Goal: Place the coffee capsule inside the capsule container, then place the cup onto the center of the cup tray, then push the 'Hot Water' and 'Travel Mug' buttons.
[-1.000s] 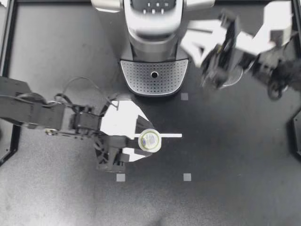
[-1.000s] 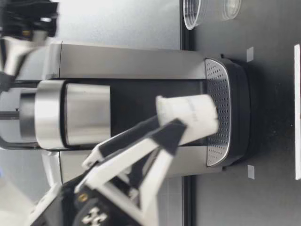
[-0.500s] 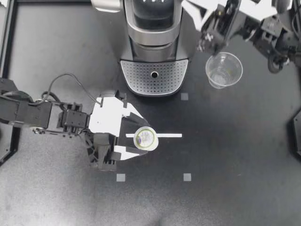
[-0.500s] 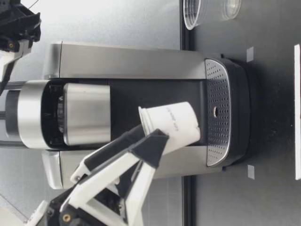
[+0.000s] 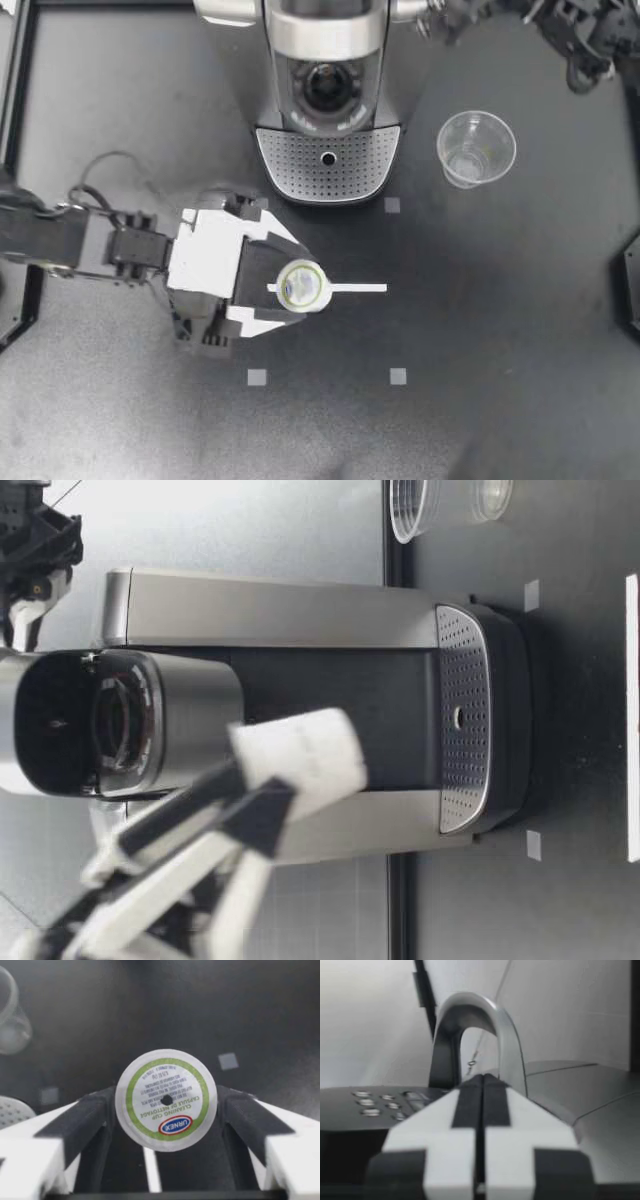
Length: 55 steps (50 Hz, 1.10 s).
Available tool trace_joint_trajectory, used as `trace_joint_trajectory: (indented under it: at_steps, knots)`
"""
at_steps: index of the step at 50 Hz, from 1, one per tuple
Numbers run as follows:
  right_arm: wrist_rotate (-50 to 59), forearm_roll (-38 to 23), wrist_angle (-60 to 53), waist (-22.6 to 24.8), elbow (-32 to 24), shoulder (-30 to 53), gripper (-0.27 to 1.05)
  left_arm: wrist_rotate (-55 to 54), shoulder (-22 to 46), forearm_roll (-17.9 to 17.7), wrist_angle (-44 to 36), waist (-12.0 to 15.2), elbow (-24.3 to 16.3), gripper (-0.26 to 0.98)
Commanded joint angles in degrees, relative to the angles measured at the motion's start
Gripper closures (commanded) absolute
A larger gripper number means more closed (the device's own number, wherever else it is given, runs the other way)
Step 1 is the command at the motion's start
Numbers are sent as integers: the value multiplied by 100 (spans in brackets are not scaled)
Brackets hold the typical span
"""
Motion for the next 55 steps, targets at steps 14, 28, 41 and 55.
trace_joint_trajectory:
  at_steps: [14,28,41,55]
  knots:
    - [88,-35,-70,-88,-97,-316,73,527,-633,1714,1846,-9,-1397,13]
    - [149,-70,-220,-79,475,-1063,73,510,-738,3287,2338,-9,-1934,13]
    - [149,-62,-334,-79,826,-1362,73,448,-492,4069,2698,0,-2127,14]
    - [149,-62,-404,-70,896,-1389,73,413,9,4201,3384,-9,-2479,14]
